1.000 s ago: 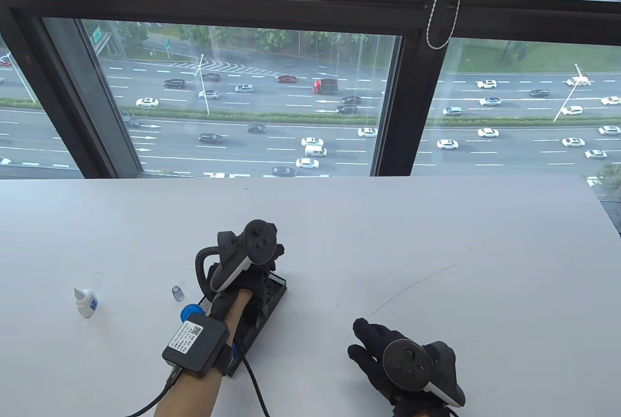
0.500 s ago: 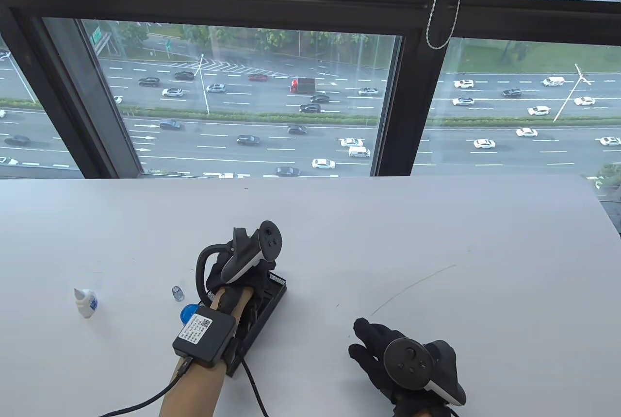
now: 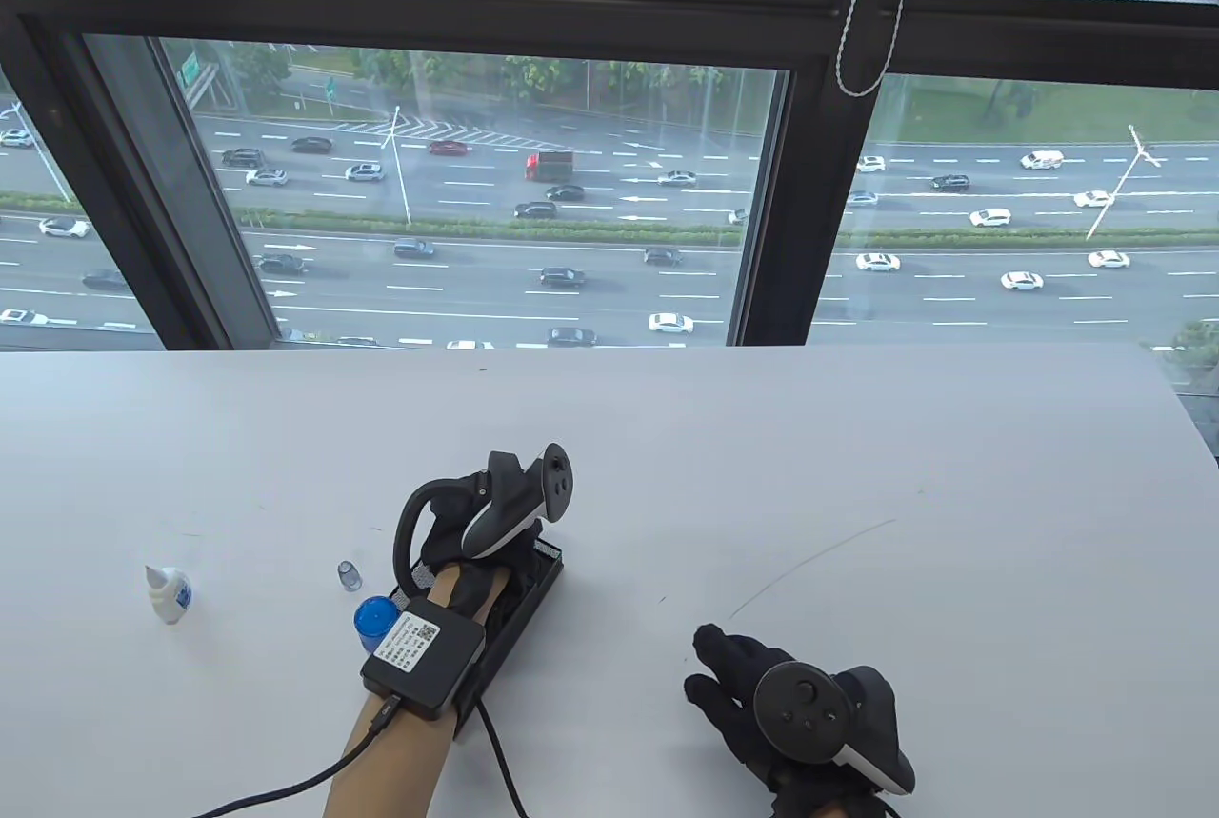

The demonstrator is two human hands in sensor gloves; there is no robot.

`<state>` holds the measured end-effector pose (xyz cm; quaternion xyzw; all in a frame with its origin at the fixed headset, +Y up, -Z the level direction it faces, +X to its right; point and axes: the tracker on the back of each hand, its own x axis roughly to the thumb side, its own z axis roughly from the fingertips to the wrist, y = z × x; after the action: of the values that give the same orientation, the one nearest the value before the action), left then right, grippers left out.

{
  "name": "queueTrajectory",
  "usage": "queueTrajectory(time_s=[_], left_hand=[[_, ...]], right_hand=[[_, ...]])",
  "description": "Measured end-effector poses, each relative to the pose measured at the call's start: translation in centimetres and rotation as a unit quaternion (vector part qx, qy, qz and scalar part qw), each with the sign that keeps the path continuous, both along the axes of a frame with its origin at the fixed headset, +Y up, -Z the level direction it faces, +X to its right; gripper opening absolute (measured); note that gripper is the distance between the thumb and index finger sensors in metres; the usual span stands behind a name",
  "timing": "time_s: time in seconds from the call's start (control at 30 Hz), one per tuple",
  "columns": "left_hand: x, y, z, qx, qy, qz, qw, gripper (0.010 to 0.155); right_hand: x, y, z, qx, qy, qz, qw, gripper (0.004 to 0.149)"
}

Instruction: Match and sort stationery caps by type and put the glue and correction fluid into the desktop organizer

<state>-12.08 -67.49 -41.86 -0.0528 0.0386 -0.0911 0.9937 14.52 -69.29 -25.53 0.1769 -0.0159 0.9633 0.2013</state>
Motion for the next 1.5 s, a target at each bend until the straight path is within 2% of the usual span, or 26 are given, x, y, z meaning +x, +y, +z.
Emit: queueTrajectory(time_s=[0.37,0.73,0.9,0.97,1.1,1.23,1.3,1.33,1.5], left_hand=[[1.0,-0.9,0.0,0.022,-0.006,-0.085,0.996,0.053],[1.1,-0.9,0.2,0.018,-0.005,-0.104,0.994,0.052],[1.0,-0.3,0.4,0.023,0.000,-0.080,0.997,0.055],[1.0,0.5,0.6,0.037,-0.002,-0.065,0.997,0.056],[0.9,3.6,1.6,0.073,-0.014,-0.018,0.997,0.058],[0.7,7.9,3.5,0.128,-0.036,0.017,0.991,0.059],[0.3,9.4,4.5,0.144,-0.042,0.034,0.988,0.059],[-0.3,10.8,5.5,0.164,-0.045,0.051,0.984,0.060],[-3.6,13.8,8.2,0.206,-0.036,0.095,0.973,0.063]], right_hand=[[0.1,0.1,0.0,-0.001,-0.001,-0.003,1.000,0.057],[0.1,0.0,0.0,-0.004,0.002,-0.002,1.000,0.057],[0.1,0.0,-0.1,-0.004,0.002,-0.002,1.000,0.057],[0.1,0.0,-0.1,-0.004,0.002,-0.001,1.000,0.057],[0.2,0.0,-0.1,-0.006,0.001,0.001,1.000,0.057],[0.3,0.0,-0.1,-0.007,-0.003,0.001,1.000,0.057],[0.4,0.0,-0.1,-0.006,-0.004,0.000,1.000,0.057],[0.5,0.0,-0.1,-0.007,-0.005,-0.001,1.000,0.057],[0.7,0.0,-0.1,-0.007,-0.010,0.001,1.000,0.057]])
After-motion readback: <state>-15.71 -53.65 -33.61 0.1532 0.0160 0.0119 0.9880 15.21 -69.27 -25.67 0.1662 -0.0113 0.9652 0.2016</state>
